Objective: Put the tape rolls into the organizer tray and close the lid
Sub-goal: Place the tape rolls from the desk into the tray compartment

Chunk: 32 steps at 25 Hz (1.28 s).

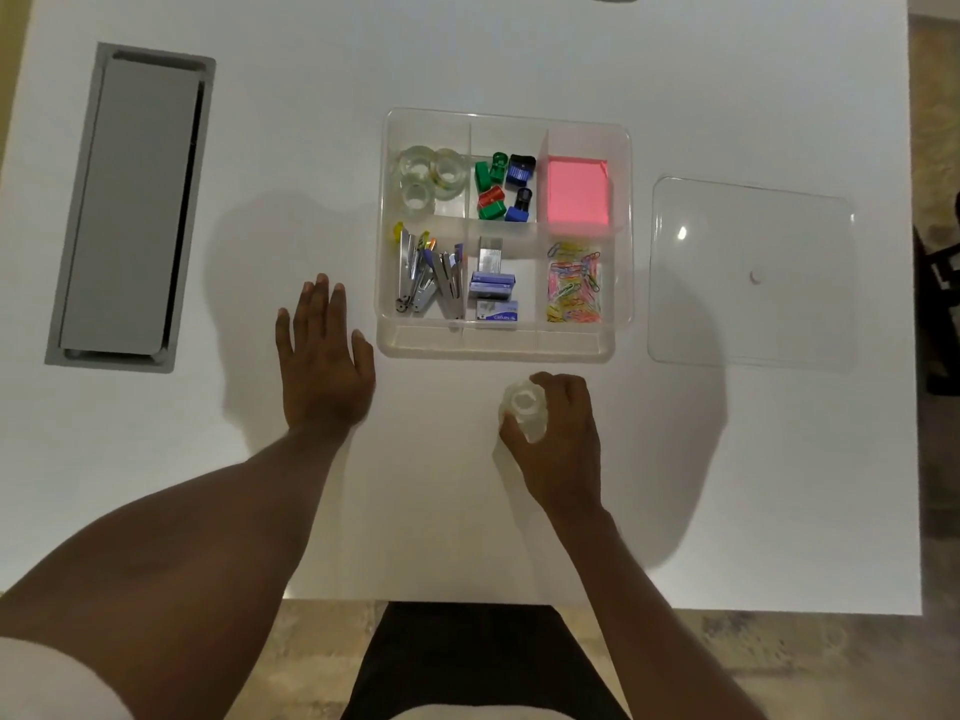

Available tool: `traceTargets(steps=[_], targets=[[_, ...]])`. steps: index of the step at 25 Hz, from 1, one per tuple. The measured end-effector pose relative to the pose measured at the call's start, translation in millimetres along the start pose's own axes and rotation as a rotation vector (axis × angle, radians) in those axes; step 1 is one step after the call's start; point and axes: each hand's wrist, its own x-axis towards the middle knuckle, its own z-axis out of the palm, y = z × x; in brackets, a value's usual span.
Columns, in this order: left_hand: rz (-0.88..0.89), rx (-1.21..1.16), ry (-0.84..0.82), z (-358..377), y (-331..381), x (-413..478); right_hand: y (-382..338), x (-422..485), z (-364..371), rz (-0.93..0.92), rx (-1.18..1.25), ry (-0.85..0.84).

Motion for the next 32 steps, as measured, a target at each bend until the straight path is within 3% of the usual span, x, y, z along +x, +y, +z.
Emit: traceTargets(steps=[6, 11, 18, 23, 32], targets=[[0.006, 0.006, -0.001, 2.3, -2.0, 0.1, -64.6, 71.9, -9.5, -0.181, 0.211, 0.159], [0.012, 0.012, 0.003, 6.0, -5.1, 1.5, -117.5, 148.4, -3.8, -0.275, 0.183, 0.102], [0.017, 0.010, 0.005, 9.1, -7.0, 2.1, -146.8, 217.1, 18.4, -0.307, -0.303, 0.085], [0.017, 0.012, -0.007, 12.4, -9.3, 2.5, -151.3, 242.6, 37.8, -0.293, -0.581, -0.042], [0.015, 0.017, -0.010, 16.5, -11.9, 3.1, -152.2, 249.7, 46.1, -0.235, -0.659, -0.156]])
